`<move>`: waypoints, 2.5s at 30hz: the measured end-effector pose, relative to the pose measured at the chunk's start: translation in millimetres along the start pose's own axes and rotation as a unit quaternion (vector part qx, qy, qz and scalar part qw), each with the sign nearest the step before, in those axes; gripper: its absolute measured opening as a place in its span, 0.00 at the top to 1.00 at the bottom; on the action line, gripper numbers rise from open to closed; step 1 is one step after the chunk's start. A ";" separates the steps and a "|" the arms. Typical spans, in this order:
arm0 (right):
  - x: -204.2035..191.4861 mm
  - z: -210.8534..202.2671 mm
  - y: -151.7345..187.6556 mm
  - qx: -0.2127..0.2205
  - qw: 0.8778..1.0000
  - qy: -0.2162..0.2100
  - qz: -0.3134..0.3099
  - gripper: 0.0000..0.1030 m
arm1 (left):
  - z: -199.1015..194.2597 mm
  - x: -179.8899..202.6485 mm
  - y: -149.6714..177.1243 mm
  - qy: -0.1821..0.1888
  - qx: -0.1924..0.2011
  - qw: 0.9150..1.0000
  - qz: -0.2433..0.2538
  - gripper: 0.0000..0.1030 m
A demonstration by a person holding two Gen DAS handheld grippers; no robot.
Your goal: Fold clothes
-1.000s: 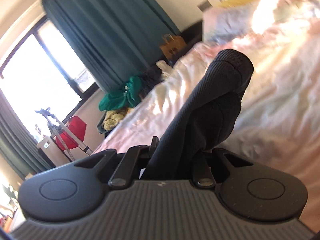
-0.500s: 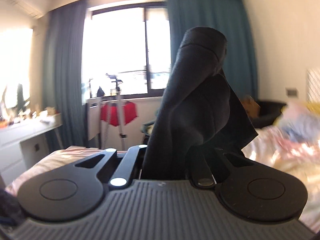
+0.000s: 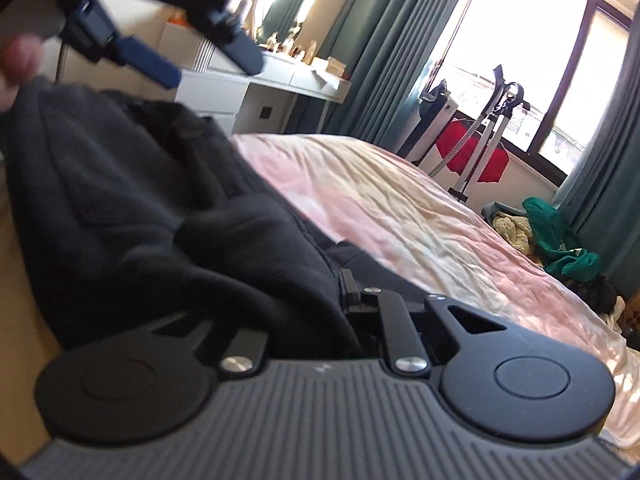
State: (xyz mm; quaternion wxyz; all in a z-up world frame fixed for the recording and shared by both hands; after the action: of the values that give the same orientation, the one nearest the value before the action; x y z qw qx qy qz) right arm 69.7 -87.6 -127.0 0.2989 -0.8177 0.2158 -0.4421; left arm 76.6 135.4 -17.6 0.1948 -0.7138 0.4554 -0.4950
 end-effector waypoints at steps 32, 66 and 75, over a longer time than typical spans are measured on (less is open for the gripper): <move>89.1 0.8 119.9 -0.159 0.886 -0.004 0.435 0.24 | 65.2 6.6 72.6 -0.123 -0.089 0.977 0.152 0.26; 109.1 -5.8 122.1 -0.122 0.865 0.040 0.485 0.23 | 195.4 31.9 48.0 0.077 -0.252 0.962 0.079 0.20; 109.5 -3.5 123.2 -0.121 0.865 0.042 0.485 0.23 | 213.0 69.2 59.5 0.007 -0.256 0.945 0.203 0.45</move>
State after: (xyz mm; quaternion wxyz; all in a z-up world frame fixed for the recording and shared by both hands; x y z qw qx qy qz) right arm 112.3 -246.0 -144.1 0.3649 -0.6201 0.6496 -0.2455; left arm 244.2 10.0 -116.8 0.0983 -0.6283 0.7037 -0.3168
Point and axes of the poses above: each gripper's, at about its wrist camera, not at the fingertips, and z roughly the way its jaws point, x to its right, y to its underside, the point moved 2 cm from there along z, roughly the way its jaws point, and after that the axes turned 14 degrees about -z, right-handed, at the moved point
